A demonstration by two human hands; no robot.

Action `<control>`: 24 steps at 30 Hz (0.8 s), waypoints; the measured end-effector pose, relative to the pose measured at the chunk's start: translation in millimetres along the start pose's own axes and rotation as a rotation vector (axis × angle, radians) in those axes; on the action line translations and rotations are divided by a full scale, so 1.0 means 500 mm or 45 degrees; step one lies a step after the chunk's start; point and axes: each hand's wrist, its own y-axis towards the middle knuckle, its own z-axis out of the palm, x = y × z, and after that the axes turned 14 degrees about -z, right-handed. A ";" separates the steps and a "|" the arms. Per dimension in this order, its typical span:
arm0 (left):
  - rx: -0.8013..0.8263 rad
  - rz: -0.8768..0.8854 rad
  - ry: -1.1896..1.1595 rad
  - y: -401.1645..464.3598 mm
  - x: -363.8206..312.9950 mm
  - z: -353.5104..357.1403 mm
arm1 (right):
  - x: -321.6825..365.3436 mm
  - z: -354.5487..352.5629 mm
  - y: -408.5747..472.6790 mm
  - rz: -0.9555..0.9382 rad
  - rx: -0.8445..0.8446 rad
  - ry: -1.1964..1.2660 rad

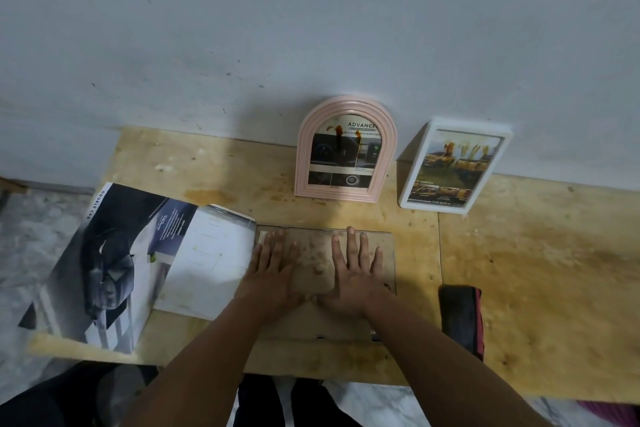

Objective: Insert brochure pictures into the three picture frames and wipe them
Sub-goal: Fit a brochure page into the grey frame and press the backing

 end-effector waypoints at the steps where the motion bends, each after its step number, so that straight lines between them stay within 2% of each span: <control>1: -0.016 0.007 -0.014 0.002 0.003 0.004 | -0.001 0.001 -0.001 -0.014 -0.025 0.017; 6: 0.043 -0.030 0.024 0.004 -0.004 0.003 | -0.027 0.031 -0.039 0.065 -0.248 -0.049; 8: 0.055 -0.015 0.015 0.004 -0.004 0.001 | -0.040 0.043 -0.052 0.107 -0.272 -0.069; 21: 0.060 -0.014 0.015 0.009 0.000 0.014 | -0.014 -0.001 -0.028 0.173 -0.055 -0.130; 24: -0.029 -0.017 -0.015 0.011 0.002 0.025 | -0.013 -0.001 -0.029 0.172 -0.063 -0.115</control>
